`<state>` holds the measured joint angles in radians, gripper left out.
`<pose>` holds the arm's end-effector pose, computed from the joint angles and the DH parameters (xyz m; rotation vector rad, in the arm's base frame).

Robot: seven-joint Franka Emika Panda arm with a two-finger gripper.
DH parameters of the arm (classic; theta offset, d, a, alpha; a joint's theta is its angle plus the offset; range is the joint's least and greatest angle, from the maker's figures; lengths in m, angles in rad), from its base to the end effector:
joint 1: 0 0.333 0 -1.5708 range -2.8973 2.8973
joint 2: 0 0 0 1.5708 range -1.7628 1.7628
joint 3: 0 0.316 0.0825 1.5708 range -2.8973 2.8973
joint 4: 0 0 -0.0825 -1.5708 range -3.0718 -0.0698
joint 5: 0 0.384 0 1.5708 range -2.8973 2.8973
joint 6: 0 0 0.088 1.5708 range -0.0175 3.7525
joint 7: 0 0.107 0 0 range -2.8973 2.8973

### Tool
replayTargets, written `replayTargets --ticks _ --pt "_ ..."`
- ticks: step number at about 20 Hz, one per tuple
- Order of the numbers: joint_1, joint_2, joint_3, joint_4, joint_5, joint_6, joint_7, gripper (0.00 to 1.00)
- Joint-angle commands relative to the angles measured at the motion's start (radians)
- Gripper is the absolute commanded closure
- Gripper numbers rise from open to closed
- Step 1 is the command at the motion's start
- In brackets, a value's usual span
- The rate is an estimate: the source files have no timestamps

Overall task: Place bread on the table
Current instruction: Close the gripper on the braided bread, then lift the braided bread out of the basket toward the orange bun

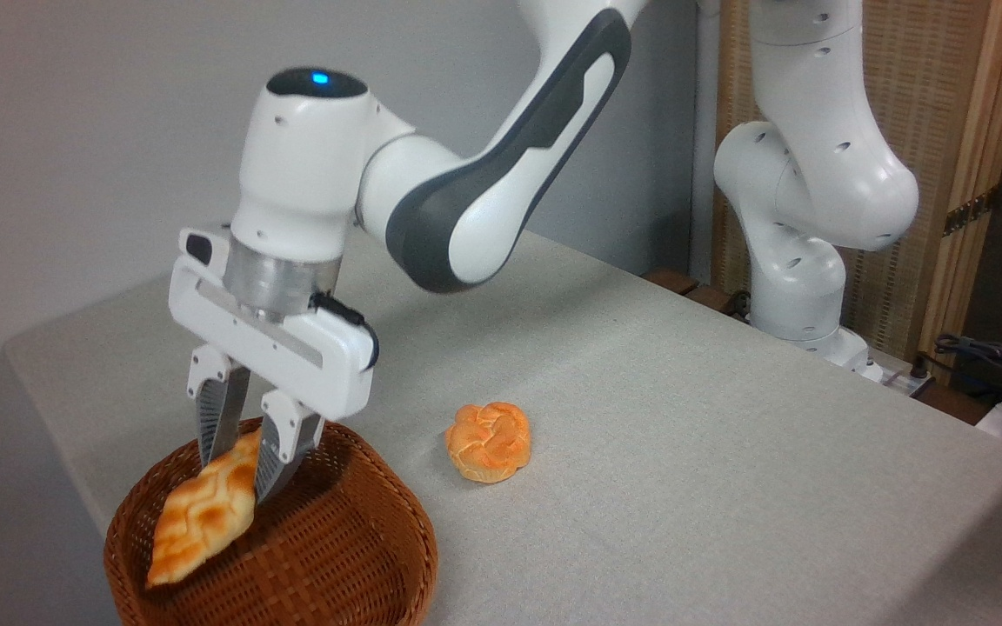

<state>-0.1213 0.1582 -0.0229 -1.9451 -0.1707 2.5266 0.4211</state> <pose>0.6219 -0.0880 0.4467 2.9248 -0.6630 0.6643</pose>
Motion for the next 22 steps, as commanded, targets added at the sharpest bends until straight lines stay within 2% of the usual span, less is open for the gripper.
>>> replayTargets --ticks 1,4,8,16,18,19,20,21,22 --pt "0.003 -0.084 0.008 0.003 0.016 -0.123 0.004 0.37" --pt "0.003 -0.141 0.009 -0.002 0.016 -0.236 0.042 0.37" --pt "0.005 -0.221 0.009 -0.015 0.017 -0.415 0.163 0.34" --pt "0.000 -0.361 0.011 -0.150 0.017 -0.627 0.350 0.33" --pt "-0.001 -0.374 0.011 -0.175 0.017 -0.649 0.354 0.23" --pt "-0.006 -0.374 0.011 -0.193 0.019 -0.649 0.354 0.22" --pt "-0.021 -0.373 0.011 -0.199 0.019 -0.649 0.355 0.15" --pt "-0.024 -0.370 0.012 -0.201 0.019 -0.644 0.354 0.00" --pt "-0.024 -0.368 0.011 -0.201 0.019 -0.635 0.354 0.00"
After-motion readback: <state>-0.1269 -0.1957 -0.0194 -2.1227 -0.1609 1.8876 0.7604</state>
